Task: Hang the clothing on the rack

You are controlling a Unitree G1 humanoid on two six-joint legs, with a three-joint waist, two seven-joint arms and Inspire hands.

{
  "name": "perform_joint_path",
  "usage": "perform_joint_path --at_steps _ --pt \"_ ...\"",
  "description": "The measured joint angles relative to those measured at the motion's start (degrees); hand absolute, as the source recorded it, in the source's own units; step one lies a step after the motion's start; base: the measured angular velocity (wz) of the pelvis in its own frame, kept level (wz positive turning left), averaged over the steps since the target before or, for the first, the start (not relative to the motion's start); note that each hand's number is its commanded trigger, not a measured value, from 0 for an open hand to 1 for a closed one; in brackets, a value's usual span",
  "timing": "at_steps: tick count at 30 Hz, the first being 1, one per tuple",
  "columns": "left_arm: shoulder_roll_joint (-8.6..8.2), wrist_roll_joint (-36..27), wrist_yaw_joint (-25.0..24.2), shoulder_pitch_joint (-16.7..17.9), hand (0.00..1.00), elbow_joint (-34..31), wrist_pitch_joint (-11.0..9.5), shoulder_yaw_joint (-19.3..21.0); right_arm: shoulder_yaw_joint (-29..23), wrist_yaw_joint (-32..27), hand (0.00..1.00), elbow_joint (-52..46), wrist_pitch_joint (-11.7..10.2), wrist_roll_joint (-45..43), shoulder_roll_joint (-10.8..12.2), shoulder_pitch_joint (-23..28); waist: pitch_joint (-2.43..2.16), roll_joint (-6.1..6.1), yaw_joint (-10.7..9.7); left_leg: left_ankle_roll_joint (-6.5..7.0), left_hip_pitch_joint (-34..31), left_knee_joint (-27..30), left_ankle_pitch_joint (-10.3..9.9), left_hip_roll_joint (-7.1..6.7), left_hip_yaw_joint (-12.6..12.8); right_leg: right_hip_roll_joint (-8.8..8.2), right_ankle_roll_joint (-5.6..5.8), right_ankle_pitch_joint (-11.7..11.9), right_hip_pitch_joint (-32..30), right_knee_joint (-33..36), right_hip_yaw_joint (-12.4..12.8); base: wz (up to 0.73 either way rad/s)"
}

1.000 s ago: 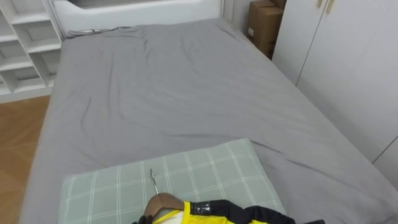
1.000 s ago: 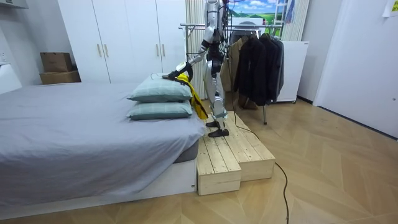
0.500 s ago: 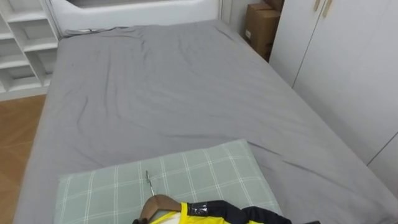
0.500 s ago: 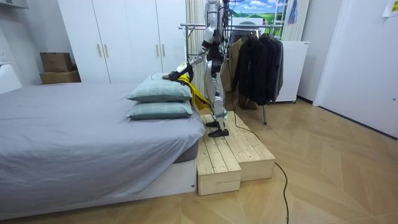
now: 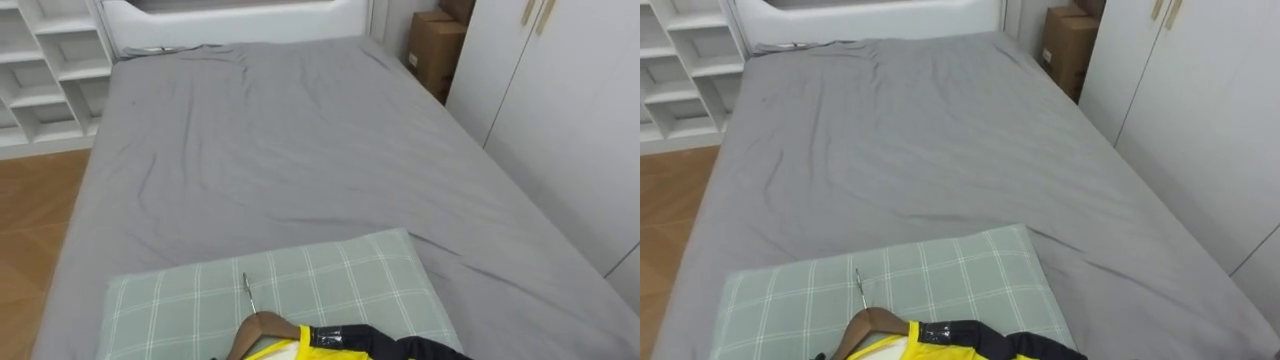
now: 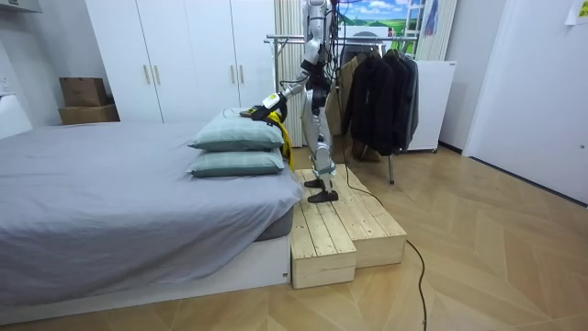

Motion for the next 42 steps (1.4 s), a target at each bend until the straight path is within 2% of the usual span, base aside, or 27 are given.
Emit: perform_joint_path --at_steps 12,15,25,30,35,42 --pt "-0.54 -4.4 1.0 0.1 0.0 0.1 1.1 -0.2 1.3 -2.4 0.0 0.0 0.6 -0.7 -0.1 1.1 0.0 0.14 0.0 0.0 0.1 -0.2 0.0 0.0 0.1 0.03 0.0 0.0 -0.1 0.0 0.2 0.0" --pt "-0.56 -4.4 1.0 0.1 0.0 0.1 1.1 -0.2 1.3 -3.0 0.0 -0.1 1.6 -1.1 -0.1 1.0 0.0 0.18 0.0 0.0 0.1 -0.2 0.0 0.0 0.2 0.03 0.0 0.0 -0.1 0.0 0.2 0.0" --pt "-0.58 -4.6 1.0 0.1 0.0 0.0 1.8 -0.3 1.5 -4.5 0.0 0.5 3.2 -10.1 -0.1 1.1 0.01 0.31 -0.5 0.0 0.2 -0.1 0.0 0.01 0.1 0.03 0.0 0.0 0.0 0.3 0.3 0.0" --pt "-0.58 -6.8 0.8 0.1 0.0 0.0 2.6 -0.8 3.2 -4.5 0.0 1.0 5.5 -15.1 -0.2 1.0 0.12 0.16 -1.1 0.0 0.4 -0.7 0.0 0.03 0.1 0.07 0.0 0.0 -0.1 0.5 0.3 0.0" --pt "-0.59 -6.8 0.6 -0.1 0.0 0.0 3.7 -0.6 4.1 -3.6 0.0 1.6 9.1 -18.5 0.2 1.1 0.17 0.07 -1.6 0.0 0.3 -0.7 0.0 0.03 0.1 0.09 0.0 0.0 -0.4 0.6 0.4 0.0" --pt "-0.59 -6.7 0.2 -0.5 0.0 0.0 4.5 -0.6 3.6 -3.2 0.0 1.4 10.5 -22.5 0.5 1.8 0.18 -0.01 -1.7 0.01 0.1 -0.7 0.0 0.04 0.1 0.09 0.0 0.0 -0.5 0.7 0.4 0.0"
